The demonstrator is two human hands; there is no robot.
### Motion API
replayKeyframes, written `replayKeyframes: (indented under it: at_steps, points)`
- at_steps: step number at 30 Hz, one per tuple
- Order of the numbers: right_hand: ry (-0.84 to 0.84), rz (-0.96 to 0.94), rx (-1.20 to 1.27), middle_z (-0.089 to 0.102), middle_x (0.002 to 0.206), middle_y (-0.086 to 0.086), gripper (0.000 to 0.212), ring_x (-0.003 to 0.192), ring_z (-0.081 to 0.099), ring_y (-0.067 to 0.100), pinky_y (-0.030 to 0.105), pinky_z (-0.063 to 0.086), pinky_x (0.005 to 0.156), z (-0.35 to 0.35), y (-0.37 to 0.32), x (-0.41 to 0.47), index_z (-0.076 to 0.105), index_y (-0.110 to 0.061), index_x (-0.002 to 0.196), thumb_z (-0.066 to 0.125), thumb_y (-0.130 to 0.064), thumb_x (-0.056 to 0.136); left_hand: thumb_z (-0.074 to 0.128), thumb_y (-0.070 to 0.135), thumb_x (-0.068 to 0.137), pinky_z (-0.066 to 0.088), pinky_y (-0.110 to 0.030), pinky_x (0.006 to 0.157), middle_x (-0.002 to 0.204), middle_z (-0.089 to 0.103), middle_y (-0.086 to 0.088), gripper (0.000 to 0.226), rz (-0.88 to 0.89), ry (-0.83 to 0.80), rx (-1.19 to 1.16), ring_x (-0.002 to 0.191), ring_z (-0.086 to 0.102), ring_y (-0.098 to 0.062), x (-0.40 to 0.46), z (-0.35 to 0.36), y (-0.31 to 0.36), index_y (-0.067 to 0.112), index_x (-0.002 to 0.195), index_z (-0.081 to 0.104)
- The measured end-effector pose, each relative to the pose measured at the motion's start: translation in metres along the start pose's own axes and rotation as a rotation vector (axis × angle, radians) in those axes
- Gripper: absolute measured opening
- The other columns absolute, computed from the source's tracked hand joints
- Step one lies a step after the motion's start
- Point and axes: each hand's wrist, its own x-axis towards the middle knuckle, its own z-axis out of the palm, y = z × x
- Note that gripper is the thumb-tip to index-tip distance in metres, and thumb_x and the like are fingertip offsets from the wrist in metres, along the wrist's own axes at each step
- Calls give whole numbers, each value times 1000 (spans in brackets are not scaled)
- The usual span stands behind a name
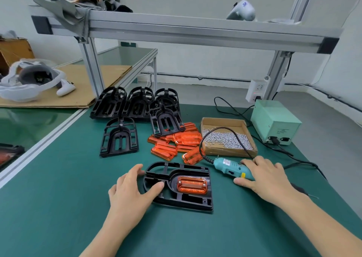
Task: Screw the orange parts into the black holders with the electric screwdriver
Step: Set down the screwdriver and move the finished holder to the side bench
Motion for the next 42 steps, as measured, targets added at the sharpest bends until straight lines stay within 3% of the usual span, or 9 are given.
replayKeyframes:
  at_steps: [4,8,12,17,26,33,37,39,42]
  points:
    - [151,-41,-14,39,136,-6,70,124,38,16,33,27,94,-18,-9,-8,30,-32,145,33,-72,88,62,62,73,10,-33,112,126,44,20,83,-7,-31,-15,131,26,-7,-6,-5,-2,32,142,27]
    - [346,-359,391,55,131,-6,49,121,43,12,23,26,94,-42,-41,-17,45,-25,142,46,-44,96,71,64,63,6,-32,114,123,32,26,106,11,-78,34,134,17,-8,-15,-5,-1,36,146,12]
    - [182,-560,459,45,146,-8,46,132,35,8,21,25,108,-43,-82,-10,38,-24,147,46,-27,102,74,65,59,0,-30,113,122,26,24,119,77,-80,133,134,14,-4,-19,-2,-1,33,148,2]
    - [61,-505,282,47,145,-4,47,130,41,16,34,38,105,-30,-103,5,37,-24,146,48,-27,101,70,69,59,0,-32,115,135,31,19,118,83,-42,194,137,17,-7,-19,2,-2,31,148,2]
    - [38,-470,366,46,142,-10,48,130,41,9,27,35,105,-29,-106,9,39,-28,146,50,-35,99,61,66,74,-1,-35,116,146,31,13,101,63,-53,230,140,10,-6,-17,5,-4,31,148,2]
    - [19,-406,529,50,137,-12,49,125,48,10,29,39,104,-28,-118,6,45,-30,142,58,-37,95,62,39,88,10,-30,115,138,41,17,78,19,-11,24,130,27,-10,-11,-7,-7,29,147,11]
    - [31,-341,739,58,129,-8,44,119,52,12,33,39,106,-29,-137,6,56,-25,133,67,-29,91,58,23,93,40,-28,94,119,56,16,55,-30,82,-179,107,52,-7,-5,-12,-5,27,139,29]
    - [62,-342,821,60,119,-15,40,114,54,8,26,41,101,-30,-150,7,60,-23,129,69,-24,89,54,19,95,45,-23,82,110,59,15,37,-65,132,-276,91,57,0,-1,-14,-5,28,128,41]
    - [114,-366,894,58,106,-26,36,99,53,-2,11,37,85,-35,-175,10,62,-22,126,68,-22,90,48,25,97,42,-15,73,109,58,22,33,-127,194,-400,88,58,5,6,-21,-9,32,129,47]
